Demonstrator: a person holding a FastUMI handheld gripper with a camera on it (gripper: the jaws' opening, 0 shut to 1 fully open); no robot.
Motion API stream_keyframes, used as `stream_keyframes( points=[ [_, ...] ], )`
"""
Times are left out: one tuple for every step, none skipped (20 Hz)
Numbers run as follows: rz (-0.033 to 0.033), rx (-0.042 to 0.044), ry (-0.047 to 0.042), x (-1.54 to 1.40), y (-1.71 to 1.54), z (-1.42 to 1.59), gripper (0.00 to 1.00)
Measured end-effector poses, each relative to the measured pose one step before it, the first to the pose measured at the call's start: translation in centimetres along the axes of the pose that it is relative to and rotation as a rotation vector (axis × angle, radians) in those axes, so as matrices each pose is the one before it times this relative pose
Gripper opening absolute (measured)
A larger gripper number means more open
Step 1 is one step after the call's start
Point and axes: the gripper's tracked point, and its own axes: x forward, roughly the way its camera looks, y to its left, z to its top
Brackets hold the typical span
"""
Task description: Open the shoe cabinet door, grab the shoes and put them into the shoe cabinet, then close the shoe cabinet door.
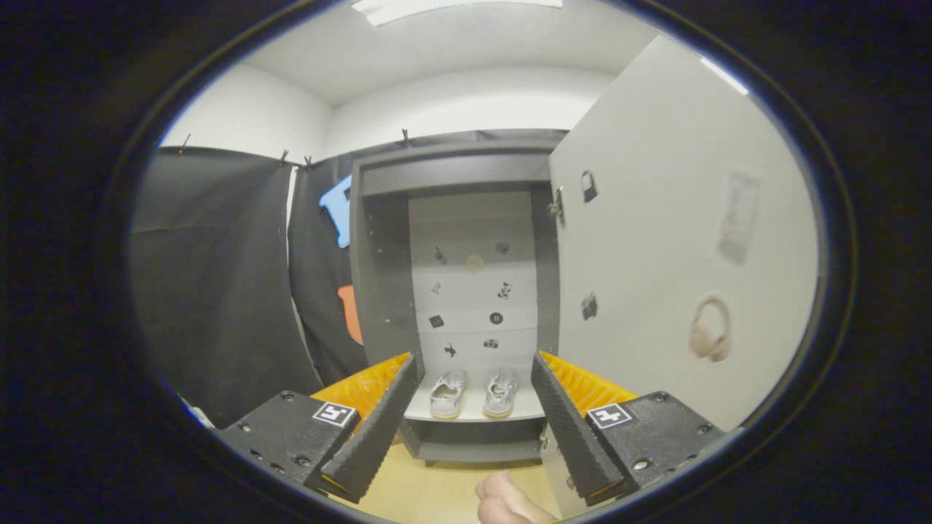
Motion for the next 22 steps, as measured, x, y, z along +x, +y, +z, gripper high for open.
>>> stream_keyframes(
  points=[
    [-0.01591,-0.00790,-0.01692,-1.714,-0.519,1.182,1.00],
    [-0.00643,0.00173,-0.01969,-1.694,-0.650,1.027,1.00],
    [0.00118,0.00073,-0.01936,-1.549,-0.458,1.167,1.00],
    [-0.01144,-0.00316,-0.01122,-1.506,-1.057,0.705,1.00],
    [-0.00741,-0.00587,-0.01136,-1.507,-1.080,0.654,1.00],
    [0.00314,-0.00420,-0.01353,-0.856,-1.134,0.341,1.00],
    [-0.00110,-0.00650,-0.01252,-1.524,-1.084,0.878,1.00],
    [-0.00438,-0.01447,-0.00562,-1.226,-1.511,0.397,1.00],
    [-0.00700,-0.01794,-0.00490,-0.770,-1.425,0.088,1.00],
    [-0.00149,-0.01185,-0.00083,-0.804,-1.388,0.033,1.00],
    [-0.00003,-0.01583,-0.00257,-0.565,-1.250,-0.181,1.00],
    [-0.01291,-0.02382,0.00279,-0.444,-1.553,-0.353,1.00],
    [-0.01800,-0.03095,0.00567,-0.233,-1.770,-0.722,1.00],
    [-0.01427,-0.02661,0.00945,-0.168,-1.489,-0.798,1.00],
    [-0.00868,-0.01227,0.00465,-0.694,-1.105,-0.647,1.00],
    [-0.00858,-0.00381,0.01258,0.147,-1.191,-0.913,1.00],
    [-0.00265,0.00648,0.01309,0.299,-1.249,-1.148,1.00],
    [0.00161,0.01655,0.01234,0.479,-1.012,-0.926,1.00],
    [0.00306,0.01862,0.01696,0.766,-1.126,-1.125,1.00],
    [0.00428,0.01738,0.02495,0.861,-1.037,-1.275,1.00],
    [0.00112,0.01890,0.02682,0.833,-1.170,-1.537,1.00],
    [0.00404,0.02163,0.02358,1.046,-0.933,-1.272,1.00]
  ],
)
